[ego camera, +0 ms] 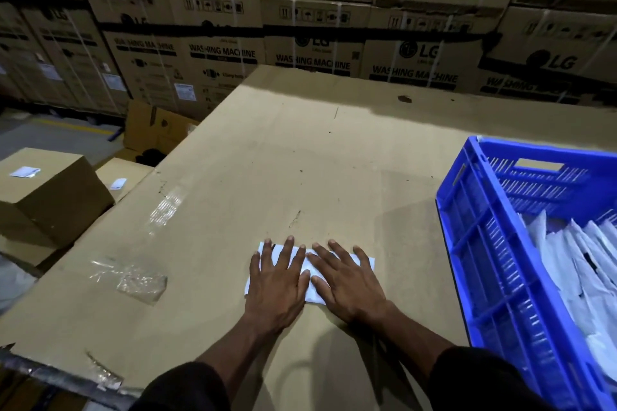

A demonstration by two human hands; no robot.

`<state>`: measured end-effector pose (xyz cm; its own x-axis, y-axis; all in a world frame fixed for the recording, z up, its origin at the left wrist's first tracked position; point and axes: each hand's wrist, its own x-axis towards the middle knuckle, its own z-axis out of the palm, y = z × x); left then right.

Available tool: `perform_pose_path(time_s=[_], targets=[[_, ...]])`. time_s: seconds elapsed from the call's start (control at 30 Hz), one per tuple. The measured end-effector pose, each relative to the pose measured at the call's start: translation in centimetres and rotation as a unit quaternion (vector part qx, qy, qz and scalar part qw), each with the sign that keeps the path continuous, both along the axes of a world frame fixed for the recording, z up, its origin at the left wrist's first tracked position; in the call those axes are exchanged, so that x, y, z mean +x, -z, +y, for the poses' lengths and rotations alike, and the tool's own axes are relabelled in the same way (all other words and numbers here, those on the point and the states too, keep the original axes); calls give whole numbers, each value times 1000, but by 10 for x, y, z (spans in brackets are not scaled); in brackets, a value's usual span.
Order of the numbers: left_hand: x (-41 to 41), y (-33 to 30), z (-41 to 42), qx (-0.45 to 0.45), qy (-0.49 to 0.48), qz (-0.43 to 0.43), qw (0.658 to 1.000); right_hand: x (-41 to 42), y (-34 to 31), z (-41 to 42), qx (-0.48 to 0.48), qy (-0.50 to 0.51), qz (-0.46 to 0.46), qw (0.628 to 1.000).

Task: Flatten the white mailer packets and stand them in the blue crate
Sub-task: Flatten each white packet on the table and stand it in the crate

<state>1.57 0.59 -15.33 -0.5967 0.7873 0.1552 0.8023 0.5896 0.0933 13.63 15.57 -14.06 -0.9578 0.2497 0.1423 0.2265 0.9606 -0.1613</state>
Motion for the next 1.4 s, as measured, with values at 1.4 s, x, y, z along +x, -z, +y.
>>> perform_pose_path(time_s=[1.4], targets=[[-1, 7, -17, -16, 28, -40, 999, 14, -2, 4, 3, 16, -70, 997]])
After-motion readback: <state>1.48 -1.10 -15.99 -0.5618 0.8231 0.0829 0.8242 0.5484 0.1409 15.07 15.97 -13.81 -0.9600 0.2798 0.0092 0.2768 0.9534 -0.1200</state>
